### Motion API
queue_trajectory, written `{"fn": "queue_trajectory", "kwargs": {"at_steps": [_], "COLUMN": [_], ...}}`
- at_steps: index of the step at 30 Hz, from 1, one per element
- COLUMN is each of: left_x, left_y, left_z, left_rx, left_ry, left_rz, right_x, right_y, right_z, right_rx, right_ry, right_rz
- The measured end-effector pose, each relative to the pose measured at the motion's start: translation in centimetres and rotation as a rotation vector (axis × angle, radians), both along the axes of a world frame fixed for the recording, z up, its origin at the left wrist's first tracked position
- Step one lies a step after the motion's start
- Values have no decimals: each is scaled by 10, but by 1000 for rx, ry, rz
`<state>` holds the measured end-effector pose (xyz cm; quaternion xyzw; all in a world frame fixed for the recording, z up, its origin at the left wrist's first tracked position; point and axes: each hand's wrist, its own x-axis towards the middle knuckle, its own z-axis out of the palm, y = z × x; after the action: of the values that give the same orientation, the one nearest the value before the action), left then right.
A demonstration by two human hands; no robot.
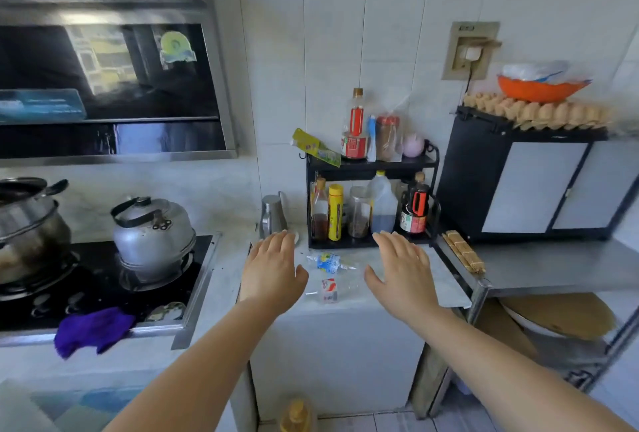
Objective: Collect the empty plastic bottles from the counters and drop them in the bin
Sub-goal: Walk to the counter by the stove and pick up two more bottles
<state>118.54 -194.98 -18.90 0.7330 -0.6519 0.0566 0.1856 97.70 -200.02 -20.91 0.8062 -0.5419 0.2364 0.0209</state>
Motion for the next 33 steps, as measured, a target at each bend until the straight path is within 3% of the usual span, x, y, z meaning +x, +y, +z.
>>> {"fn": "queue_trajectory", "kwargs": {"at_steps": [19,33], "left_x": [5,-4], "left_y": [-246,-306], "left_z": [-145,-245], "left_rx": [335,600], "left_ry": [27,224], "left_rz": [129,37], "right_x": [27,72], "right_y": [-288,-381], "right_z": [-139,-239], "right_rx": [274,516], "right_ry": [124,184], "right_rz": [121,282]}}
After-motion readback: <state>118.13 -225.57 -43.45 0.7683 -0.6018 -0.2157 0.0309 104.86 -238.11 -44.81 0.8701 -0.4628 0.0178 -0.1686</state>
